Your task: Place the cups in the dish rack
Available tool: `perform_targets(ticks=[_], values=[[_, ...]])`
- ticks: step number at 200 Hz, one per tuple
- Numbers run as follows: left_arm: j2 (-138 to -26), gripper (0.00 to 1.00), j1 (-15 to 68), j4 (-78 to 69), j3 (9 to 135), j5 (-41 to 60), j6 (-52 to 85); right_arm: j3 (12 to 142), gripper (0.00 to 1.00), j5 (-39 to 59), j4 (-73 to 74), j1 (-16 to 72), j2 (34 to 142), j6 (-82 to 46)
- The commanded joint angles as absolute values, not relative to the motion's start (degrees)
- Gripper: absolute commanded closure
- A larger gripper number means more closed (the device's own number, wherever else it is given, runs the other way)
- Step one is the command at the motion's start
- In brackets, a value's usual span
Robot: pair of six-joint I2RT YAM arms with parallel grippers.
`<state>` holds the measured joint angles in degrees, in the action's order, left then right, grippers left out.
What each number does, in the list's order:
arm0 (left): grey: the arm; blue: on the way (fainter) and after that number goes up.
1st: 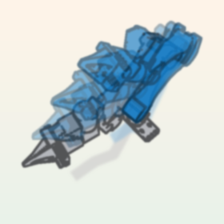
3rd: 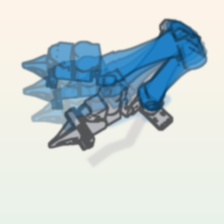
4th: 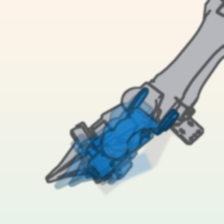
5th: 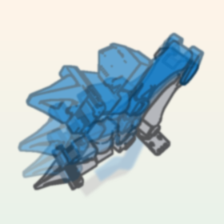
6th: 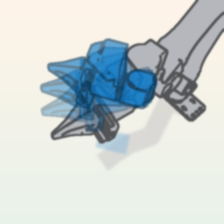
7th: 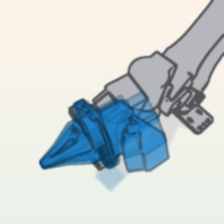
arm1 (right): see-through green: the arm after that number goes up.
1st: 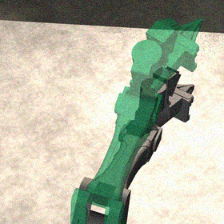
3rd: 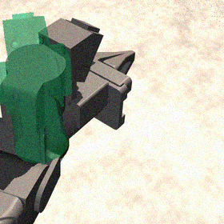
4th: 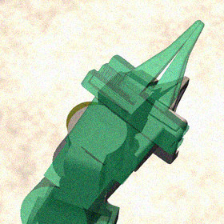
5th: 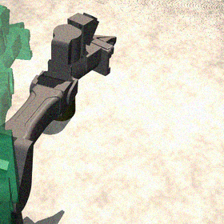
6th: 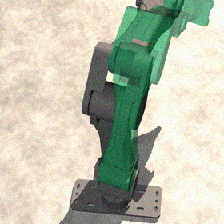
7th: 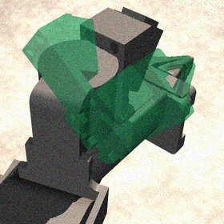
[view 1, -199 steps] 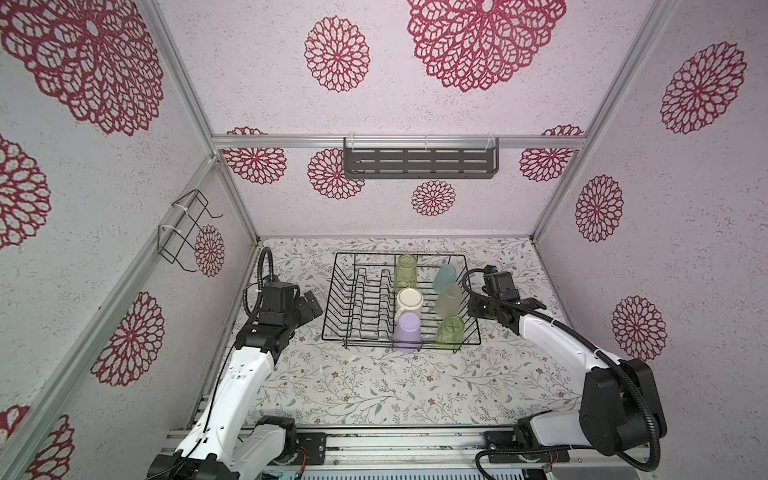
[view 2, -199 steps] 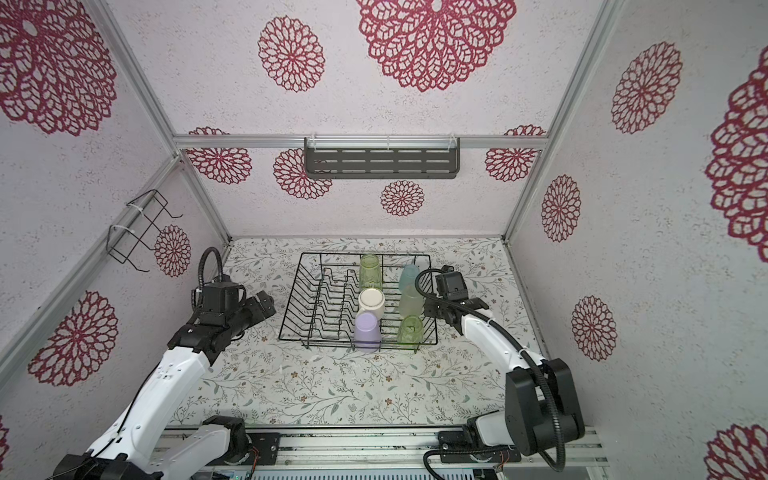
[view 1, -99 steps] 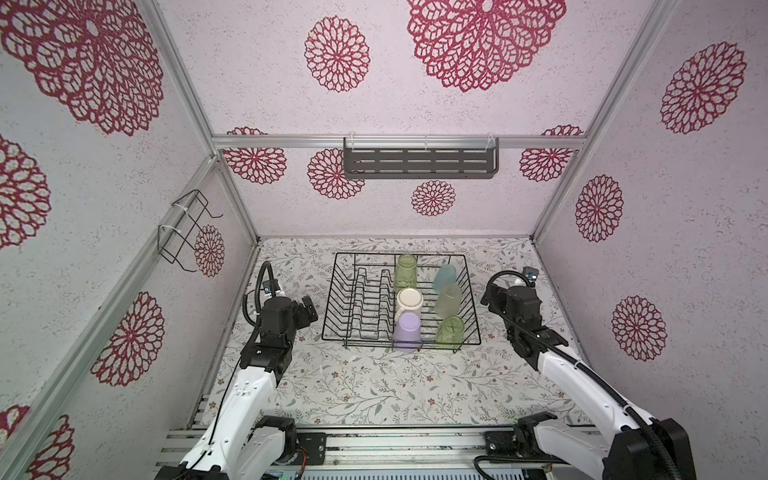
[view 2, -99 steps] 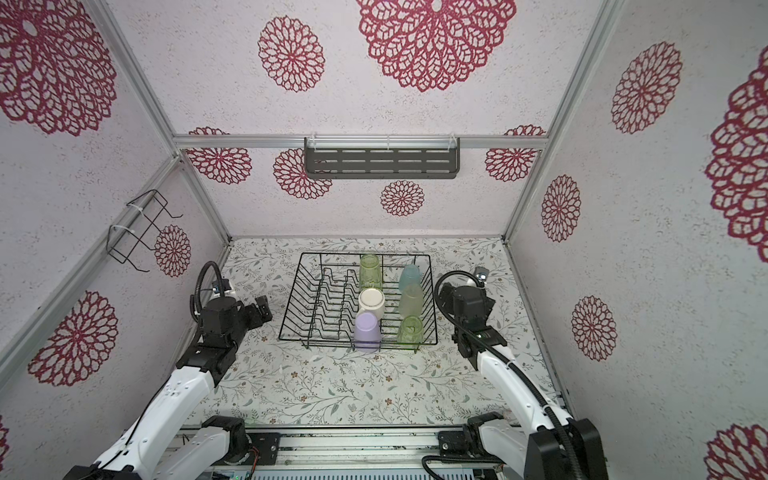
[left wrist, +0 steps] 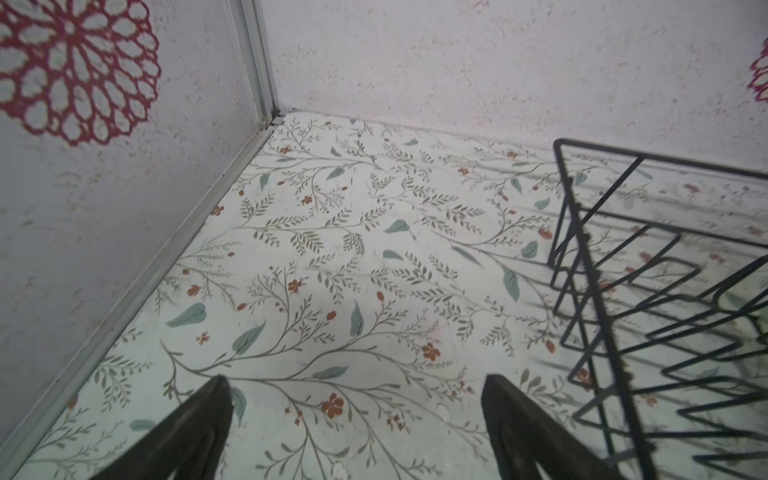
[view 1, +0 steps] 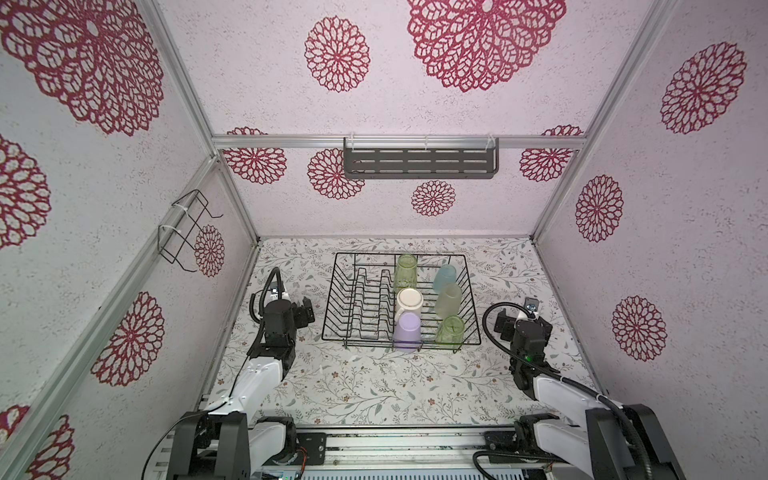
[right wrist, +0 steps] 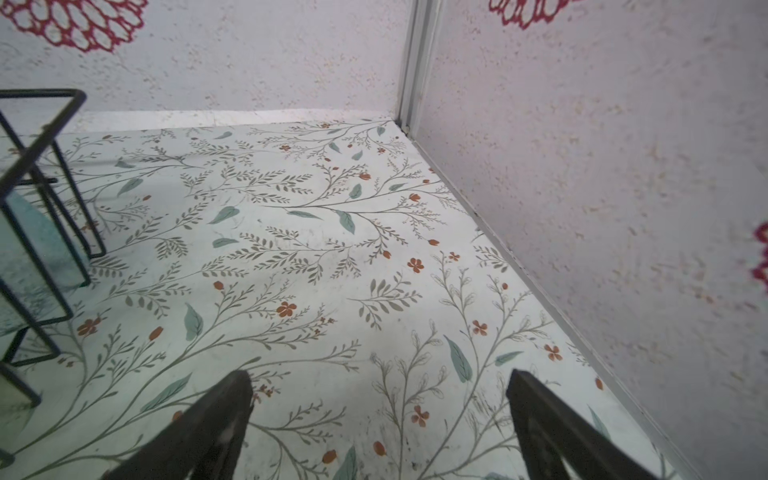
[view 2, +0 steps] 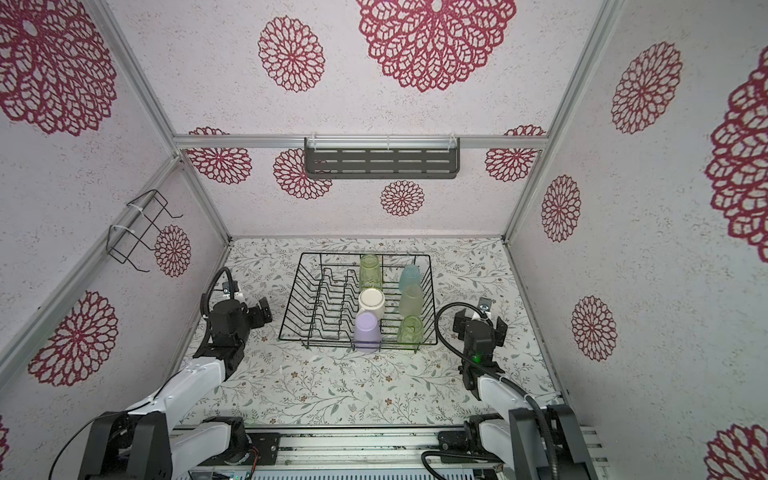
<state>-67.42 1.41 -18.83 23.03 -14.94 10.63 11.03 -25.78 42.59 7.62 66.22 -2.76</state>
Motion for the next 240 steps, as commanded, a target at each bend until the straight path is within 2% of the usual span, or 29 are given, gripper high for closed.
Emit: perform_targets(ticks=[1, 25, 45, 60, 75, 86, 109, 123, 141, 160, 240], values=[[-67.5, 0.03, -0.18, -31.32, 19.56, -12.74, 6.11, 10.92, 0.01, -19.11, 53.47, 6.87, 69.64, 0.95], [-69.95, 0.03, -3.77, -44.27, 15.71, -8.51, 8.96, 10.83, 0.01, -17.04, 61.59, 6.44, 74.51, 1.32], [-72.52, 0.03, -5.93, -43.45, 17.9, -4.18, 9.2, 11.38, 0.01, -16.38, 68.54, 6.14, 80.15, 2.8], [-74.87, 0.03, -6.11, -43.32, 19.66, -3.54, 7.0, 11.95, 0.01, -16.5, 70.85, 5.41, 84.05, 1.99], [-77.21, 0.03, -6.1, -45.8, 20.22, -4.73, 5.75, 10.35, 0.01, -18.73, 80.23, 5.36, 89.75, 1.92], [-80.85, 0.03, -6.75, -50.01, 20.17, -4.98, 5.45, 12.05, 0.01, -18.49, 72.45, 5.01, 87.46, 0.54], [-90.1, 0.03, -7.23, -60.56, 20.08, -3.09, 4.84, 13.61, 0.01, -14.24, 71.61, 3.01, 88.46, 0.0], [-87.17, 0.03, -7.35, -53.04, 21.15, -3.57, 5.74, 13.97, 0.01, -13.51, 69.93, 2.56, 87.98, -0.34], [-89.01, 0.03, -7.39, -55.65, 21.61, -3.27, 5.28, 14.94, 0.01, -13.72, 68.47, 2.29, 88.14, -0.97], [-88.24, 0.03, -7.41, -48.87, 24.2, -4.22, 5.82, 14.89, 0.01, -13.63, 68.4, 2.2, 88.14, -0.88], [-88.68, 0.03, -7.24, -50.57, 23.76, -5.74, 6.33, 14.93, 0.01, -13.69, 67.98, 2.2, 87.9, -0.79]])
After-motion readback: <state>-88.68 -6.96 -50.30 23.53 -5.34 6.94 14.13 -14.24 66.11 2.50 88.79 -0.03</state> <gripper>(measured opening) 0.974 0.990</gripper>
